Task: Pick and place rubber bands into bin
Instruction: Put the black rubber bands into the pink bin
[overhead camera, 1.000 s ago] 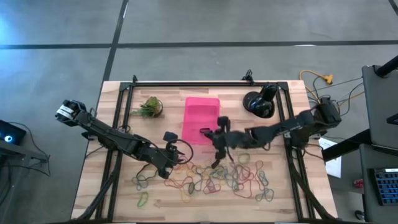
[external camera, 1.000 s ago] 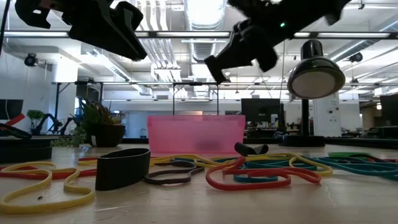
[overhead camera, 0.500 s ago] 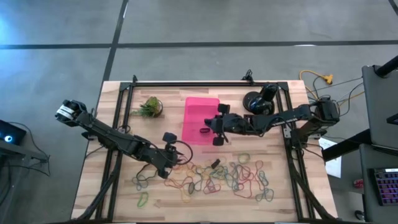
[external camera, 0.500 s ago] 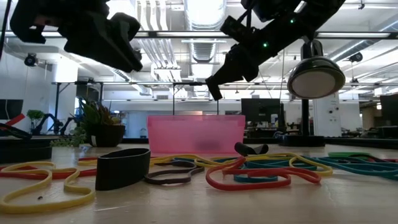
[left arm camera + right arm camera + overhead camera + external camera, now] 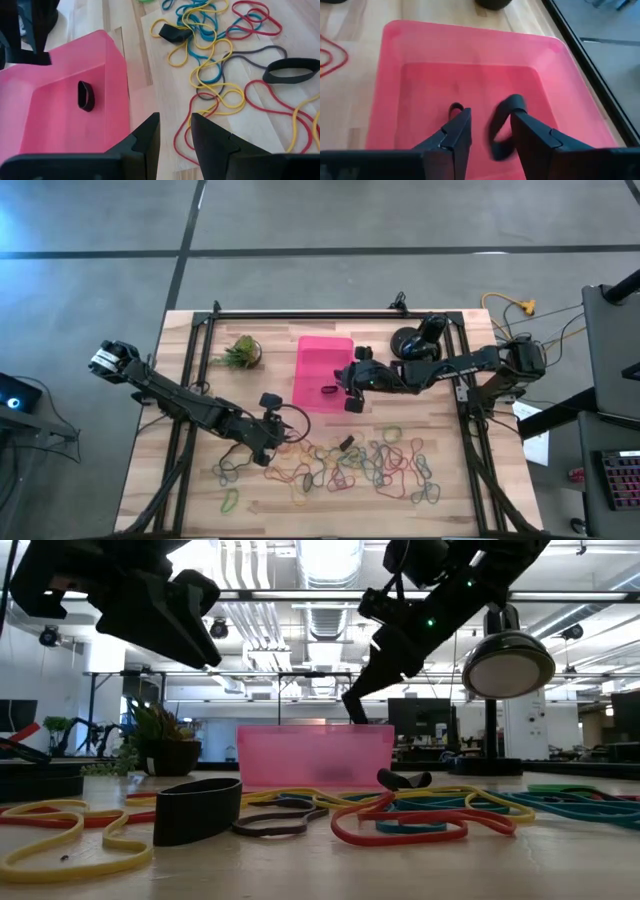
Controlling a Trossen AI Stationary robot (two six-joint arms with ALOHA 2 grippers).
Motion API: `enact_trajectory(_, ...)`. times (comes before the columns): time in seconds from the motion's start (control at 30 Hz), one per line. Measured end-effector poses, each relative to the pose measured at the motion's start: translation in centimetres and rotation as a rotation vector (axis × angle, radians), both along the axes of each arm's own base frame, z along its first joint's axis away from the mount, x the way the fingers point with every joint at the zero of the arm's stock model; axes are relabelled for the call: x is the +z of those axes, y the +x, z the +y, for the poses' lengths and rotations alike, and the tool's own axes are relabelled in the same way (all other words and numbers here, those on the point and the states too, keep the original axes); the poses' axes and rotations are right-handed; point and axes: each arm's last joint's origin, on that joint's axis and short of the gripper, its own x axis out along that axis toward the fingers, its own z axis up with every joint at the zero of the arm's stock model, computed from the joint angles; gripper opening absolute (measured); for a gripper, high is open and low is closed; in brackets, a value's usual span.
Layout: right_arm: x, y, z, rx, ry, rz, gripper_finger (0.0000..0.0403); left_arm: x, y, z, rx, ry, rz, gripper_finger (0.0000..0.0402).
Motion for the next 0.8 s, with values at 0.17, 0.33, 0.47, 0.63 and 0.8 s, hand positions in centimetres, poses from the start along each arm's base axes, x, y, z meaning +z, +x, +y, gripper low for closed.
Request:
enact_trajectory(0.17,0.2,0.1,0.2,0.039,-0.030,-0.008,0.0144,0.0,0.0,0.0,0.001,-0.002,-0.002,0.0095)
enact_trajectory(0.33,0.3,0.2,0.2,0.048,-0.042,-0.004,0.0145,-0.1,-0.2,0.1,0.019,-0.007,0.028,0.0095)
enact_trajectory(0.47,0.6,0.3,0.6,0.067,-0.053,-0.010,0.0141,-0.8,-1.0,0.4,0.081,-0.028,0.120,0.0095)
enact_trajectory(0.63,1.0,0.5,2.0,0.148,-0.068,-0.007,0.0136,-2.0,-2.8,1.1,0.268,-0.120,0.328,0.0095)
enact_trajectory(0.8,1.1,0.7,4.0,0.276,-0.025,-0.017,0.0139,-2.5,-4.4,1.3,0.420,-0.161,0.452,0.0095)
